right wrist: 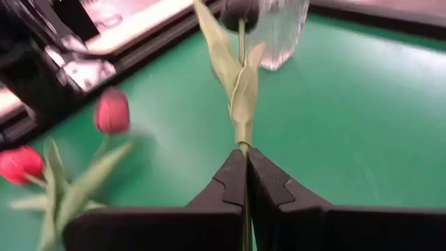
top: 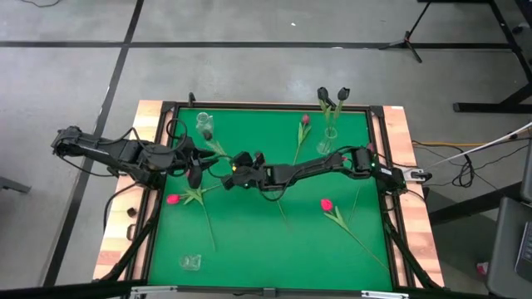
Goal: Sort flowers into vase by color
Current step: Put the black flower into the top right transparent vase
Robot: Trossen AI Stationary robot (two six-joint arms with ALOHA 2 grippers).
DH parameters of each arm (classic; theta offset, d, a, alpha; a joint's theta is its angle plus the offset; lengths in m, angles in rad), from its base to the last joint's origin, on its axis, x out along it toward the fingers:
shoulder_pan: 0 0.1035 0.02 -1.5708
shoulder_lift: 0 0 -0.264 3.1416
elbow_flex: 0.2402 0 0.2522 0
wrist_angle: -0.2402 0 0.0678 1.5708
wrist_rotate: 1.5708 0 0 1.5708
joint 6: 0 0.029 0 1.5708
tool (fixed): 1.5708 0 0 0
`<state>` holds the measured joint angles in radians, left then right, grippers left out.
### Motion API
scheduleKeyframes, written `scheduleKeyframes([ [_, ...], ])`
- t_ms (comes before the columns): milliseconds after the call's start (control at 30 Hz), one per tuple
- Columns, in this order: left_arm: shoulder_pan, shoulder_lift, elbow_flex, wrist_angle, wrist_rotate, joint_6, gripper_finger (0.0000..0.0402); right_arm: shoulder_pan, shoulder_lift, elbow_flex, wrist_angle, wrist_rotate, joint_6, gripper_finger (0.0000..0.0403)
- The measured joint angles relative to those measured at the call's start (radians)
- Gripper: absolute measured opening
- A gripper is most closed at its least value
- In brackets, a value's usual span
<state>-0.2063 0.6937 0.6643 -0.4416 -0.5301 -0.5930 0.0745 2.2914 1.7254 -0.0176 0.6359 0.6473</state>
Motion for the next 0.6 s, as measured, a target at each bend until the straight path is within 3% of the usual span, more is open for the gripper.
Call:
scheduleKeyframes([
  [233, -0.002, 0.000, 0.000, -0.016, -0.001, -0.003, 0.0146, -0.039, -0.139, -0.137, -0.023, 0.053, -0.044, 0.0001],
  [500, -0.013, 0.000, 0.000, -0.018, -0.012, -0.001, 0.0146, -0.048, -0.348, -0.455, -0.032, 0.070, -0.019, 0.0001],
  [600, -0.013, 0.000, 0.000, -0.016, -0.030, 0.000, 0.0146, -0.033, -0.467, -0.593, 0.076, 0.120, -0.008, 0.0001],
])
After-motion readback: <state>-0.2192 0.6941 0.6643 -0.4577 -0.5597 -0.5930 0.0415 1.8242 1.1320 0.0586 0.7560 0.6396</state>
